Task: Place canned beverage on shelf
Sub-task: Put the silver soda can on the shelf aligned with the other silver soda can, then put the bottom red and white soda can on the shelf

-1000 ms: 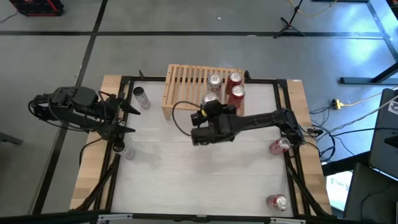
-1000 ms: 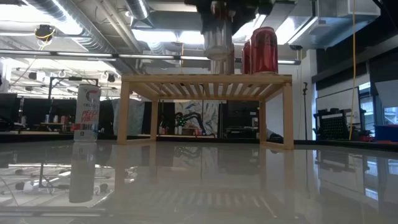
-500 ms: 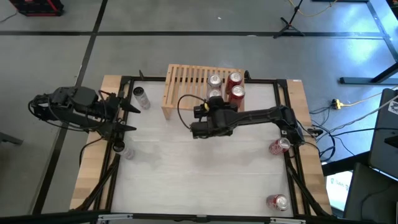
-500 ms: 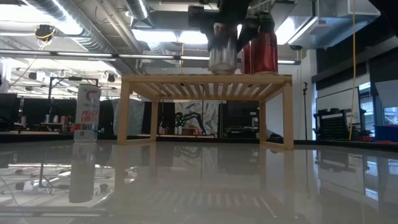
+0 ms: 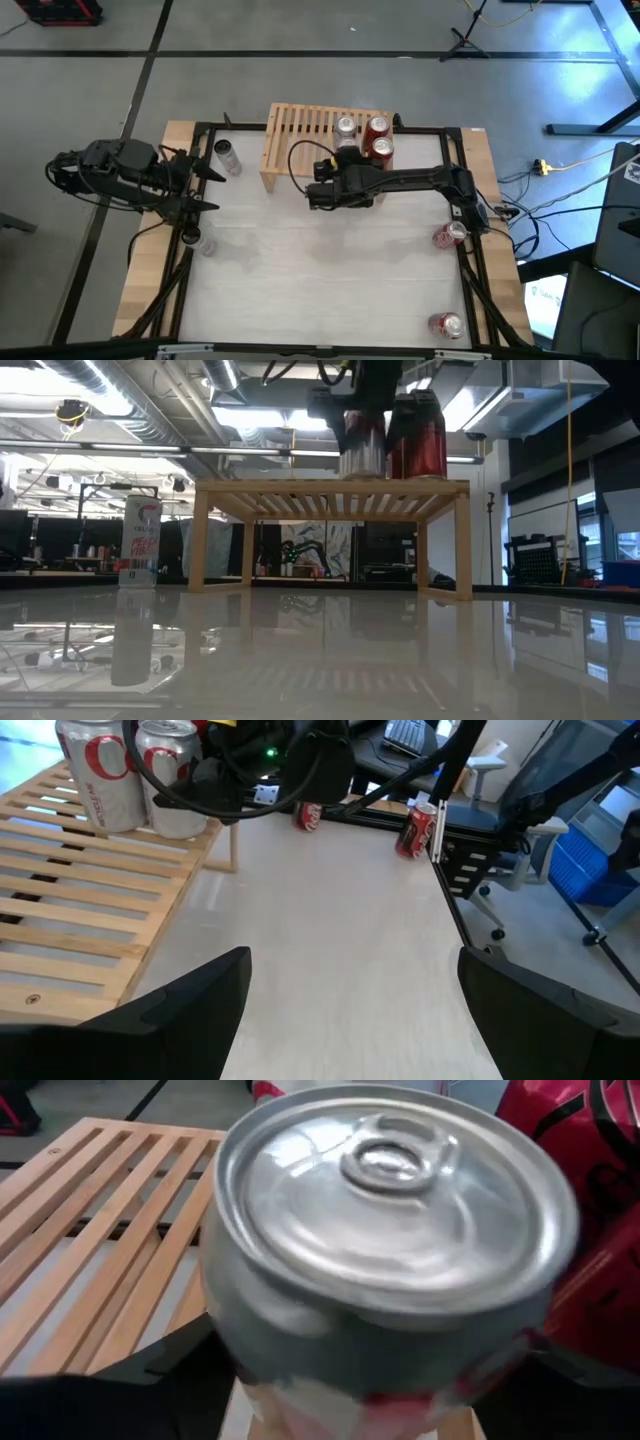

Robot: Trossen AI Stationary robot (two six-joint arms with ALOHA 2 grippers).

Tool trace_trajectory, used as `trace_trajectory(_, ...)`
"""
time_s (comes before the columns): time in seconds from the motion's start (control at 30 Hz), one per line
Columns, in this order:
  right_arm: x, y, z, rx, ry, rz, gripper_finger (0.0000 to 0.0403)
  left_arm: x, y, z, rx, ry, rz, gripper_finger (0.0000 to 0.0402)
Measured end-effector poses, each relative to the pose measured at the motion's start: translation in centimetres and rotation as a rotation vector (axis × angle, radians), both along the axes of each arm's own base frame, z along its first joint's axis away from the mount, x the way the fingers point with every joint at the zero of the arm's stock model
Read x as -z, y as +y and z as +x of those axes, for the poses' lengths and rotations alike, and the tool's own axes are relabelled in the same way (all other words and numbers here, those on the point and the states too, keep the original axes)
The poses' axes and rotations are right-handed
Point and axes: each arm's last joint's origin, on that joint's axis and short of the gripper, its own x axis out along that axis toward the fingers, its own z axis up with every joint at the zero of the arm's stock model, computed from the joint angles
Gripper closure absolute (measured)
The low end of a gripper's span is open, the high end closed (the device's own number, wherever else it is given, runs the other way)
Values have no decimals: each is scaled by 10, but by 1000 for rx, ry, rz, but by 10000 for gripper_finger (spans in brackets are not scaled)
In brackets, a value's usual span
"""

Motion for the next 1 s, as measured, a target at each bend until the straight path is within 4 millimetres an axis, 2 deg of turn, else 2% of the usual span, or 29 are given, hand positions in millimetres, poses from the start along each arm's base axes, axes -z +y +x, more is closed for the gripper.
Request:
trace_trajectory(0.17, 0, 0, 0, -3, 10, 9, 46, 0, 0, 0, 0, 0, 0, 53)
trace_trajectory(0.33, -3, 0, -2, -14, 26, 18, 41, 0, 0, 0, 0, -1, 0, 53)
trace_trajectory(0.6, -37, 0, -5, -77, 18, 30, 53, 0, 0, 0, 5, -1, 14, 53)
trace_trajectory(0.9, -87, 8, -15, -224, 15, 102, 55, 0, 0, 0, 2, -2, 20, 53)
trace_trajectory(1.0, -93, 15, -17, -321, 30, 137, 55, 0, 1, 0, -19, -3, 28, 53)
